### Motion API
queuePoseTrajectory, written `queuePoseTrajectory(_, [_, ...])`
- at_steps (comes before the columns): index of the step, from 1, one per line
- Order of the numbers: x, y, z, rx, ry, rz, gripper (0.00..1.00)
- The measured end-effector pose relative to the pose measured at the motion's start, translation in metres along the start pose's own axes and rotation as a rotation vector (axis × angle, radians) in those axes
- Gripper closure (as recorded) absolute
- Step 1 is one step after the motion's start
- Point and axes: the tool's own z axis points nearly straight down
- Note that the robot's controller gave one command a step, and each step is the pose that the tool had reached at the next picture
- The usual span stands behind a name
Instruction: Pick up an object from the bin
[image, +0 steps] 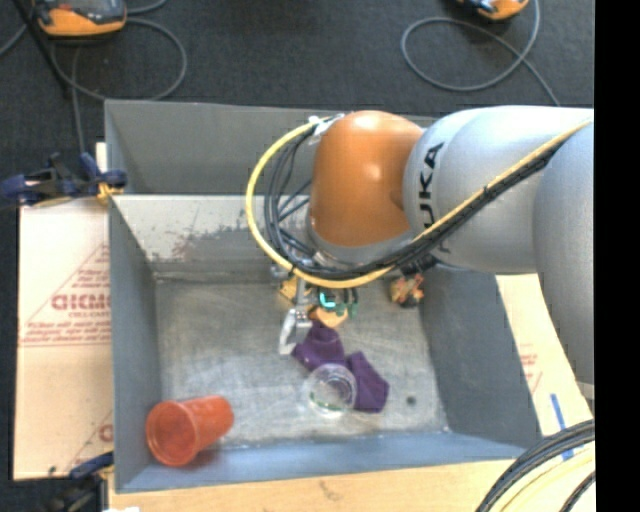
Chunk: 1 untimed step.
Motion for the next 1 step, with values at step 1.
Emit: queuePoseTrajectory(1, [-0.0017,-0.0004,-0.0045,-0.001,-0.008,0.002,0.0])
